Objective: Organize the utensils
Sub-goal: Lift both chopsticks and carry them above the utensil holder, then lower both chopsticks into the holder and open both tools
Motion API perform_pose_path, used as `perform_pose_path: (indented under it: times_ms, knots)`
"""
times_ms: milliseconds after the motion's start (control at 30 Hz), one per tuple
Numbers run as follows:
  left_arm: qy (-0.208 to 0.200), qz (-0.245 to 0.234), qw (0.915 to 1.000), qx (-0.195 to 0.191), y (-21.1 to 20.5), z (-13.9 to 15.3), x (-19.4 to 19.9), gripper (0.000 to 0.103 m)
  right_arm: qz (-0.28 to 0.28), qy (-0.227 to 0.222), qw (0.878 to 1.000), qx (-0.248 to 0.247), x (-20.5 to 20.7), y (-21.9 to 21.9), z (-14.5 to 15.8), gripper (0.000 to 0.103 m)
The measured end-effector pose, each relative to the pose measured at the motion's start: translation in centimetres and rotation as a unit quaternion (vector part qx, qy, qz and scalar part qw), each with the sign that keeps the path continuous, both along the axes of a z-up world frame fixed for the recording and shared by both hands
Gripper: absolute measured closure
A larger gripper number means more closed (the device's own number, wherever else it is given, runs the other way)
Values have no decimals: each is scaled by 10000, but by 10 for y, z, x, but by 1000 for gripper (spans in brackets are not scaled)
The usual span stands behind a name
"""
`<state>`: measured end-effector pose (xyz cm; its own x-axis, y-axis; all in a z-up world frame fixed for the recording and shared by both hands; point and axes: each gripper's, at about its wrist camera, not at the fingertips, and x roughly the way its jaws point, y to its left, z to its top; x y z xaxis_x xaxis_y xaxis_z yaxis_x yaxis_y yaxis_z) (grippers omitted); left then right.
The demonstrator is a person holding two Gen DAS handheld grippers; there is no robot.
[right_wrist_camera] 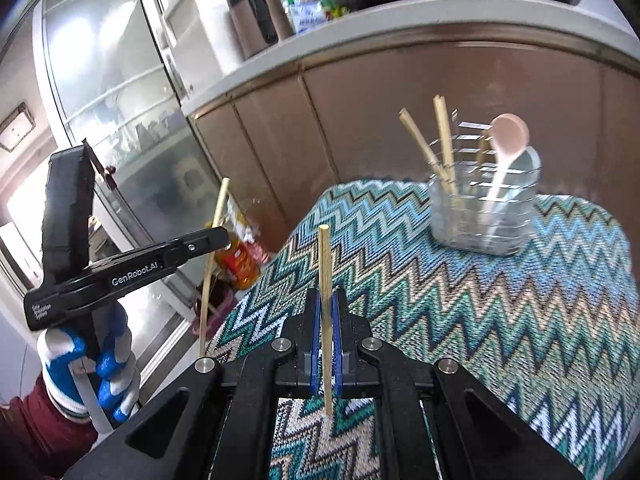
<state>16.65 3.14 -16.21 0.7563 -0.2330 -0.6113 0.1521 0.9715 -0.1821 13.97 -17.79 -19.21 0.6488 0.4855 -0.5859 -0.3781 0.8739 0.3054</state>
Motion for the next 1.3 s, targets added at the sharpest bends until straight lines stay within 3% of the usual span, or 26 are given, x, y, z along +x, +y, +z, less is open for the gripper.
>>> perform_pose_path:
  times_ms: [233,733,1067,1300]
  knots:
    - [-691,23,9973,235,-22,26,-42,99,-299,-361,9987,199,-37,-24,21,97]
    - [-1524,29,9872,461,-40,56,-103,99,-528,-1096,9925,154,-91,-36,53,97]
    - [-1922,58,9806,382,-43,70,-113,99,-615,-1440,9876,77,-103,-43,69,97]
    - [-2057,22,9786,-108,-36,85,-91,99,-683,-1688,9833,41,-84,-46,83,97]
